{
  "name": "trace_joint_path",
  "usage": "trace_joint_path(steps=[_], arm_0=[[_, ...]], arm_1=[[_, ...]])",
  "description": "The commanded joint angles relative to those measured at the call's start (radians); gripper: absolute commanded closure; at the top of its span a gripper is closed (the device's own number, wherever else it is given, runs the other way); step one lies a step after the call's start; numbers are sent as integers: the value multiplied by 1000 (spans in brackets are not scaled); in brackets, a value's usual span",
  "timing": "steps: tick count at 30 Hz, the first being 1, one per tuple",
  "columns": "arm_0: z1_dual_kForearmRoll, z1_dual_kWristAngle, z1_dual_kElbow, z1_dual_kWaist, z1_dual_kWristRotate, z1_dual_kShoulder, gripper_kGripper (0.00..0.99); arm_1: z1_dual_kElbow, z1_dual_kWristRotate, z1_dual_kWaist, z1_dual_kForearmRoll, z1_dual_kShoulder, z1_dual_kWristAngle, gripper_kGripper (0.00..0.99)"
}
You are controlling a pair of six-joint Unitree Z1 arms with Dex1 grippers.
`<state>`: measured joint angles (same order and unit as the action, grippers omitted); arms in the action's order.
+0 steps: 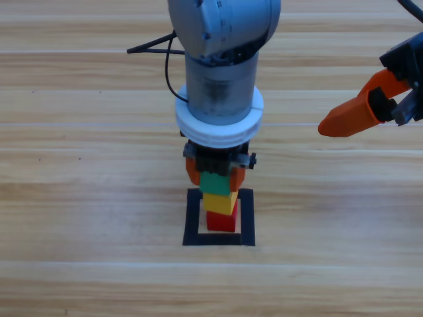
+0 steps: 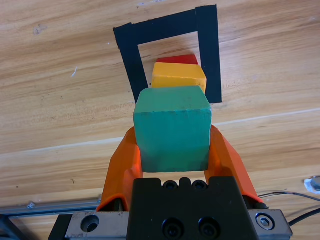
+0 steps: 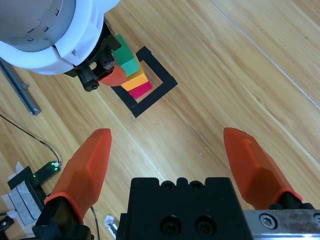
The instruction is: Stack the blocks in the rectangular block: red at the bottom, yellow in the middle, green on top
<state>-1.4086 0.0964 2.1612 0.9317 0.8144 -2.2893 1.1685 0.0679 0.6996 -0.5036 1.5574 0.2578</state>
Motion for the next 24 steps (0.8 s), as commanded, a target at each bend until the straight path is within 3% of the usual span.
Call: trace_joint_path(steps=[1, 24], arm_0=[[8, -10, 6, 30, 31, -35, 990], [11, -10, -9, 32, 49, -52, 990]], arm_1=[[-27, 1, -22, 16, 23, 3, 1], [-27, 1, -20, 16, 23, 3, 1]])
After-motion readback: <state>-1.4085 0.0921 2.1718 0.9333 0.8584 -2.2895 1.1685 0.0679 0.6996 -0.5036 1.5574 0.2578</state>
